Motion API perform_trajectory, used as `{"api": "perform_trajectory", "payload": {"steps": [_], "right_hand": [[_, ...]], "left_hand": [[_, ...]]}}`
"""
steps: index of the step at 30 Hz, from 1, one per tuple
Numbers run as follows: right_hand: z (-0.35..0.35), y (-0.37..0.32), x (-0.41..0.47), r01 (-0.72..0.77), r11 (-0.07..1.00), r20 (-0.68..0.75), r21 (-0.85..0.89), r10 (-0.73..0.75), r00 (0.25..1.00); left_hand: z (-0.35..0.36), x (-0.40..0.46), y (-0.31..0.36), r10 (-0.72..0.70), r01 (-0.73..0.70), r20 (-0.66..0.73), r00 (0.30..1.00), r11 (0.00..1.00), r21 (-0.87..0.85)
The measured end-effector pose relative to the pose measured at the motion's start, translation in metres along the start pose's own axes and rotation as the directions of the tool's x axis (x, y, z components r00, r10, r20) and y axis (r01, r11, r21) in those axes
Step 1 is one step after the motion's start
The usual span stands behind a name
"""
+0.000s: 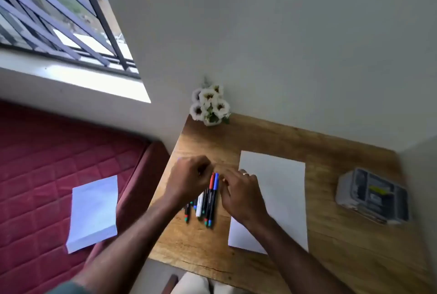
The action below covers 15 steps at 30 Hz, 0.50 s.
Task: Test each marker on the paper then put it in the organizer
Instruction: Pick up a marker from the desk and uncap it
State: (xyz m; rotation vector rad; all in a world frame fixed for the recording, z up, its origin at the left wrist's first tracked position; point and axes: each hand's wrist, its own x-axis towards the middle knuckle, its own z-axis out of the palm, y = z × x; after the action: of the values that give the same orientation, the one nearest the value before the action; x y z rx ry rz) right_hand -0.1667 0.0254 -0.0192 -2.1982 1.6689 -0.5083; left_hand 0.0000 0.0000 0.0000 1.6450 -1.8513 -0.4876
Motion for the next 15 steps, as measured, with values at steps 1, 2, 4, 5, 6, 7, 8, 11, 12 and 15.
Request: {"api": "perform_trajectory", "payload": {"steps": [1,2,4,5,6,7,8,11,12,15], "right_hand": [[0.011,0.003,-0.002,-0.006,1.0,0.033,0.014,0.006,0.999],[0.02,0.006,-0.001,-0.011,1.0,0.056,0.015,0.01,0.998],[0.038,0.014,-0.002,-0.027,1.0,0.133,0.003,0.027,0.991],[0.048,0.02,-0.001,-0.015,1.0,0.141,0.002,0.015,0.99],[0.057,0.025,0.0,-0.003,1.0,0.145,0.006,0.002,0.989],[0.065,0.03,0.001,0.01,1.0,0.129,0.018,-0.012,0.992],[0.073,0.036,0.002,0.022,0.999,0.106,0.028,-0.025,0.994],[0.09,0.048,0.003,0.057,0.998,0.013,0.036,-0.058,0.998],[0.094,0.051,0.002,0.079,0.996,-0.02,0.038,-0.078,0.997],[0.098,0.055,0.0,0.125,0.992,-0.084,0.023,-0.123,0.989]], "left_hand": [[0.01,-0.008,-0.01,-0.018,0.018,0.044,0.999,1.0,-0.003],[0.017,-0.013,-0.016,-0.048,0.046,0.065,0.997,0.999,0.024],[0.036,-0.026,-0.034,-0.076,0.065,0.136,0.988,0.994,0.087],[0.046,-0.028,-0.043,-0.054,0.037,0.144,0.988,0.993,0.113],[0.052,-0.028,-0.049,-0.038,0.018,0.15,0.988,0.99,0.136],[0.058,-0.027,-0.055,-0.008,-0.014,0.151,0.988,0.989,0.145],[0.063,-0.027,-0.06,0.009,-0.031,0.151,0.988,0.989,0.146],[0.078,-0.027,-0.074,0.134,-0.144,0.074,0.988,0.977,0.159],[0.081,-0.027,-0.077,0.166,-0.171,0.046,0.985,0.973,0.152],[0.088,-0.028,-0.079,0.257,-0.255,0.015,0.966,0.946,0.198]]}}
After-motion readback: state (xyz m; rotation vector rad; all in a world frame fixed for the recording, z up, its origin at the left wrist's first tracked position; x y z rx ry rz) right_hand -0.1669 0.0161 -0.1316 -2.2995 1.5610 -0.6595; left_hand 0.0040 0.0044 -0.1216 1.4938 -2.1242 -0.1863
